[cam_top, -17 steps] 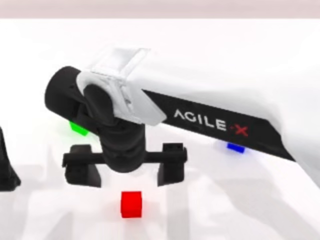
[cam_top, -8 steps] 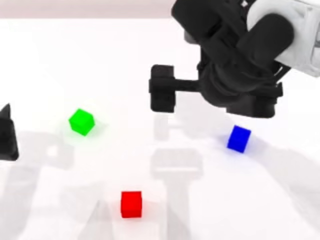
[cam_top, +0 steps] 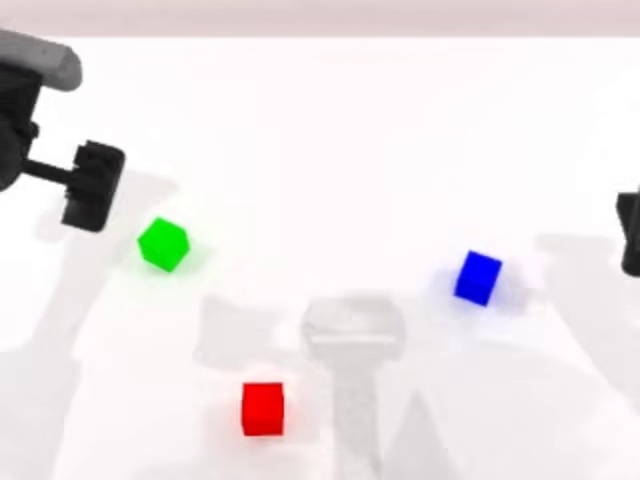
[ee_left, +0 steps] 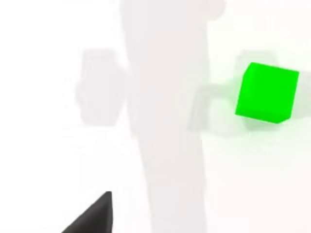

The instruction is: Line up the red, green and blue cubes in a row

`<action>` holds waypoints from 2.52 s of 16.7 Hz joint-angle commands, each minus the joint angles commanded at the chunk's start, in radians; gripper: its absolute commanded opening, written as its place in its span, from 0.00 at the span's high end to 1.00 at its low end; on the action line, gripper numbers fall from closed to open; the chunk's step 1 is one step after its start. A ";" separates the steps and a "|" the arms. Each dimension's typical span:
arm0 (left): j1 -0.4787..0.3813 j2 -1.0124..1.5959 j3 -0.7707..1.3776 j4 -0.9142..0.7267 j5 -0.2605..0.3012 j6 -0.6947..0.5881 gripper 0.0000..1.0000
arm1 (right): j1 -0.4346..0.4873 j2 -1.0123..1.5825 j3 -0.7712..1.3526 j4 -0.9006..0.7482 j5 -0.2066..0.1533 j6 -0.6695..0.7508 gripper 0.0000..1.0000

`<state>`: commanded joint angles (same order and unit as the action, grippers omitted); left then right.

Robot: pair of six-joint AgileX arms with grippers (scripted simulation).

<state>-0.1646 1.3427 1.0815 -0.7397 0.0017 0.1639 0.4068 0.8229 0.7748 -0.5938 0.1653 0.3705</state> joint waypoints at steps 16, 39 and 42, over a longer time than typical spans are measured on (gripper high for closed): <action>-0.098 0.812 0.691 -0.448 0.001 0.097 0.00 | -0.397 -0.823 -0.775 0.594 -0.165 -0.370 0.00; -0.097 0.901 0.507 -0.176 0.002 0.100 0.45 | -0.397 -0.823 -0.775 0.594 -0.165 -0.370 0.00; -0.097 0.901 0.507 -0.176 0.002 0.100 0.68 | -0.397 -0.823 -0.775 0.594 -0.165 -0.370 0.00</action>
<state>-0.2614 2.2438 1.5884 -0.9153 0.0035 0.2639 0.0100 0.0000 0.0000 0.0000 0.0000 0.0000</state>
